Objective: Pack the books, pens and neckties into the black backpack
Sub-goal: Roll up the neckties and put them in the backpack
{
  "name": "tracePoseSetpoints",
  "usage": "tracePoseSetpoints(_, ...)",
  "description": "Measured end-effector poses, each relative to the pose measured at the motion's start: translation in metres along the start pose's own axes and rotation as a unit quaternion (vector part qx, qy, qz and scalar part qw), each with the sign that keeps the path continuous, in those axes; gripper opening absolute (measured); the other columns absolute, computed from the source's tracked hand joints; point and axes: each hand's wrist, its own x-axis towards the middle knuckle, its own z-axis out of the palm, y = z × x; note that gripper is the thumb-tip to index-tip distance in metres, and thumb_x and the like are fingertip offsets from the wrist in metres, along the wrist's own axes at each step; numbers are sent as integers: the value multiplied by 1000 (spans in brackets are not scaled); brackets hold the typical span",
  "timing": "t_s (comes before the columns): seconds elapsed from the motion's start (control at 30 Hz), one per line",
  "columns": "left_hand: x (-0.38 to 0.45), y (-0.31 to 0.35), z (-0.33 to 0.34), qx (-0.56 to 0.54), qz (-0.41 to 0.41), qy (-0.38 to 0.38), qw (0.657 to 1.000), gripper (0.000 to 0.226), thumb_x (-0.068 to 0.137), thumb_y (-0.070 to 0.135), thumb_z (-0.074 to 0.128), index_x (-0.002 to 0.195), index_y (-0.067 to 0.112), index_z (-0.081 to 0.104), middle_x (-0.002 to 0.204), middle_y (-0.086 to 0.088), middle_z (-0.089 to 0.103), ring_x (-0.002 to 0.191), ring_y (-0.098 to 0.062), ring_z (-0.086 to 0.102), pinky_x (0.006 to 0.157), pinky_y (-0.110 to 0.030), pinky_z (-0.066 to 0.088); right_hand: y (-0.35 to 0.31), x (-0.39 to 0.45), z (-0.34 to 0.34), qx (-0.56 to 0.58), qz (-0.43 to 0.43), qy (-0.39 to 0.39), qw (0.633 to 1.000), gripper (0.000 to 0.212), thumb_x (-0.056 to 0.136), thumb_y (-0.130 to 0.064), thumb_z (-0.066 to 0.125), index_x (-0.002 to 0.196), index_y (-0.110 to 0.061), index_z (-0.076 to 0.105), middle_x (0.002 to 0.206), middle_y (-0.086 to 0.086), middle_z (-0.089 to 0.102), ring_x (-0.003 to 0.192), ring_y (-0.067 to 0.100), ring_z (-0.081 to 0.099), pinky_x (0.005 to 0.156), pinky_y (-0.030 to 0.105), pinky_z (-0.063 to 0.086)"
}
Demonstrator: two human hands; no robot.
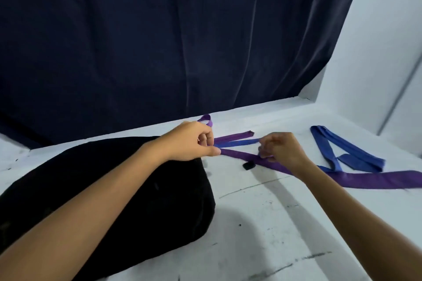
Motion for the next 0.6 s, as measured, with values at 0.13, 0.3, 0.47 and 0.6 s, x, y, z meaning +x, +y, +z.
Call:
tracePoseSetpoints(0.13, 69, 34, 53, 27, -11, -73, 997, 27, 82, 49, 72, 91, 24, 65, 89, 7, 66, 84, -10, 61, 74, -25, 49, 78, 38, -42, -212, -5, -1, 977, 25, 83, 2, 55, 65, -13, 62, 67, 3, 61, 66, 21, 53, 67, 31, 44)
tracePoseSetpoints(0.3, 136, 60, 141, 6, -13, -81, 997, 32, 86, 42, 68, 111, 22, 64, 109, 6, 63, 101, -11, 58, 90, -33, 51, 135, 63, -75, -339, -43, -87, 936, 8, 90, -16, 60, 91, -19, 68, 89, 0, 66, 82, 18, 58, 69, 29, 45)
tracePoseSetpoints(0.47, 159, 70, 210, 24, -2, -53, 998, 50, 89, 36, 65, 136, 21, 56, 140, 3, 55, 131, -13, 46, 108, -32, 39, 154, 64, -80, -405, -123, -114, 899, 27, 98, -29, 52, 122, -27, 63, 117, -4, 65, 110, 19, 51, 92, 35, 40)
tracePoseSetpoints(0.6, 173, 77, 248, 63, -18, -28, 997, 49, 95, 37, 57, 140, 19, 52, 146, 3, 50, 137, -13, 41, 112, -34, 33, 171, 75, -94, -414, -142, -129, 890, 30, 98, -27, 48, 124, -24, 62, 123, -2, 60, 115, 21, 49, 93, 35, 36)
